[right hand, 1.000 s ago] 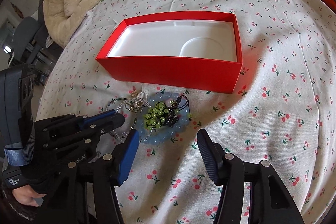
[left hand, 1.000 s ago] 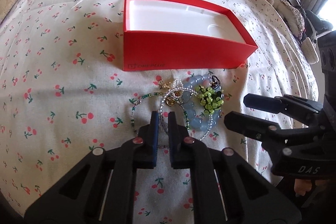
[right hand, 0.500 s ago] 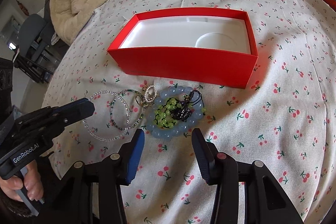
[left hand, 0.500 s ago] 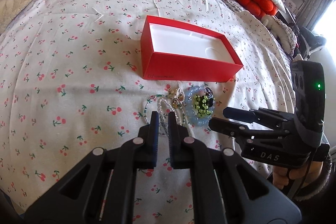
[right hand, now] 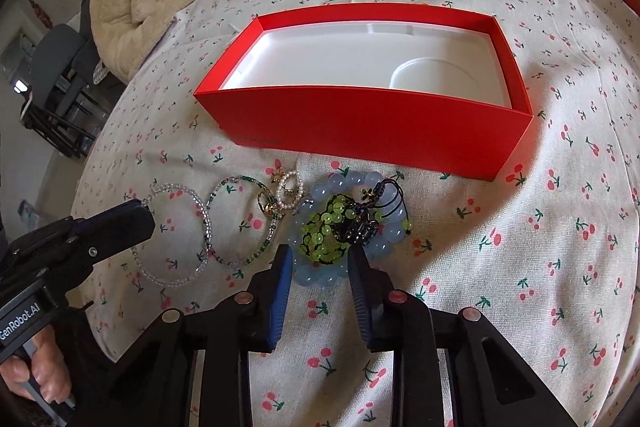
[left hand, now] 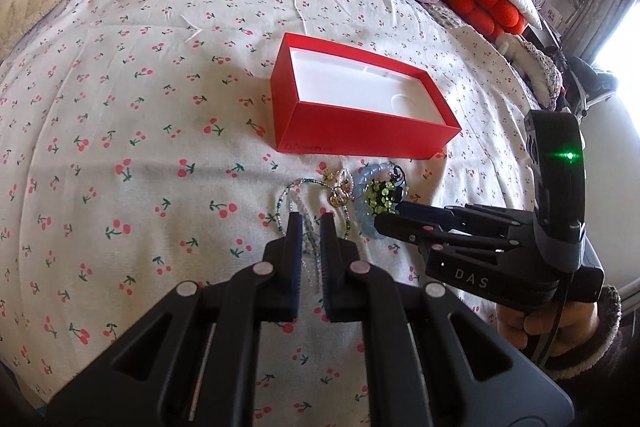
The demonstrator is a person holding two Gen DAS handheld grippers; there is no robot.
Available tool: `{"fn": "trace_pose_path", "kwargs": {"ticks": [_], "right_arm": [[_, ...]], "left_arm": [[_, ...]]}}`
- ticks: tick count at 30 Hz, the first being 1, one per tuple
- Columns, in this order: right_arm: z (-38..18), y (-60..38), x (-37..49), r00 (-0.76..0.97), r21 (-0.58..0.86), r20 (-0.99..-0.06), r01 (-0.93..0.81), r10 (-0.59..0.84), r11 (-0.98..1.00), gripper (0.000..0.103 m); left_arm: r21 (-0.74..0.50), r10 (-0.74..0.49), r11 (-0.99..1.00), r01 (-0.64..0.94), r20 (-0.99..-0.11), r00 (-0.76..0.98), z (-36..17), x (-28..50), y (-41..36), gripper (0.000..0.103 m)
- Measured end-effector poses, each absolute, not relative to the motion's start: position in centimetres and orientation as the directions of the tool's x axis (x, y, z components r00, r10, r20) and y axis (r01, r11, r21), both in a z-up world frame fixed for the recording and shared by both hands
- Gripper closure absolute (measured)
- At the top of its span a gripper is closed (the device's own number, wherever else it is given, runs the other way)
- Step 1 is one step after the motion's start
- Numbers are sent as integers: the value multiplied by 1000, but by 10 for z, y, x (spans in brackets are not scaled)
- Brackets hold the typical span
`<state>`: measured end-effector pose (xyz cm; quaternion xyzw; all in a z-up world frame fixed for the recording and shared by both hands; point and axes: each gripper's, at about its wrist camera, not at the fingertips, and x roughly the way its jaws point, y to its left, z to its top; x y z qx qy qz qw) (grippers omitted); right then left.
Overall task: Organize jewelry
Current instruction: 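Grasp the green-and-black beaded bracelet with the right tool while the left lifts the pearl bracelet, then carry both bracelets into the red box and open both tools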
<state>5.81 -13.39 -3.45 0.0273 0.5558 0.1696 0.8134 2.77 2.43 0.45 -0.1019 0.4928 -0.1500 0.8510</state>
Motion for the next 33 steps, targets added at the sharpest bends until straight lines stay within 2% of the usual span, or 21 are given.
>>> {"fn": "trace_pose_path", "kwargs": {"ticks": [3, 5, 19, 33], "right_arm": [[-35, -132, 58, 337, 202, -898, -255, 283, 946, 90], [-35, -133, 57, 343, 189, -899, -257, 272, 948, 92], [23, -163, 43, 451, 277, -816, -242, 361, 930, 94], [83, -172, 52, 537, 258, -769, -235, 346, 937, 94]], "left_arm": [[-309, -345, 939, 153, -812, 470, 4, 27, 23, 93], [-299, -333, 943, 149, -816, 472, 3, 28, 22, 93], [-298, -346, 938, 177, -797, 495, 23, 29, 15, 93], [-330, -406, 914, 237, -757, 512, 71, 58, -7, 93]]}}
